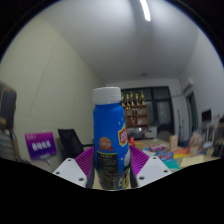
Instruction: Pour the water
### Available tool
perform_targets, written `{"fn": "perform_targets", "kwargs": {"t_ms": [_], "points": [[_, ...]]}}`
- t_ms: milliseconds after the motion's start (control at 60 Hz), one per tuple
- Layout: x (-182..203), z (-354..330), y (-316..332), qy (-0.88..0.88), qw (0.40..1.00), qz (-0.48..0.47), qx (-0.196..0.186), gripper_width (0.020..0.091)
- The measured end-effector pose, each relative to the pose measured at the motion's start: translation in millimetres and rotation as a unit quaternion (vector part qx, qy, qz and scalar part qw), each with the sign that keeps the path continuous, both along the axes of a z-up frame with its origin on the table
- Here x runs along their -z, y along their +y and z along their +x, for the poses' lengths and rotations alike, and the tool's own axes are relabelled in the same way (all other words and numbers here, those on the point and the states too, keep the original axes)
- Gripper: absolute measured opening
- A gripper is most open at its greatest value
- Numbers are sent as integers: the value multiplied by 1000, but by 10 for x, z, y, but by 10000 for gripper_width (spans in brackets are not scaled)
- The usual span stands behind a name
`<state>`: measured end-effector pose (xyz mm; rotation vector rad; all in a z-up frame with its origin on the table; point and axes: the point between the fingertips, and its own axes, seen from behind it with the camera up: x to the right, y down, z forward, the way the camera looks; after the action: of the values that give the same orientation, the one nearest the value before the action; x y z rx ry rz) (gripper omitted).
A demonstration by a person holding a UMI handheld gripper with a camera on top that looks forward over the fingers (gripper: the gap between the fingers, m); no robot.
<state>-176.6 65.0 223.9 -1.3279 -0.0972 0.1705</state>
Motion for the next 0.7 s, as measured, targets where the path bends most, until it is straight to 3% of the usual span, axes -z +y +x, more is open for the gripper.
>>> {"fn": "perform_targets", "kwargs": {"t_ms": [83,117,167,217,233,267,300,367,483,600,700], "points": [[58,20,48,145,983,-57,-94,498],[32,-68,54,218,959,-82,-161,500],[113,-36,44,331,908,-139,-215,500],[188,22,52,427,847,-185,-258,499],[425,129,99,463,826,-197,-256,499],[208,35,-50,502,787,-218,-284,500],[344,123,76,540,746,-243,-305,501],[542,98,64,603,679,-276,-315,501],[537,311,101,662,624,-282,-306,502],[420,330,-107,724,538,-277,-332,504],[326,324,-277,743,517,-274,-325,500]]}}
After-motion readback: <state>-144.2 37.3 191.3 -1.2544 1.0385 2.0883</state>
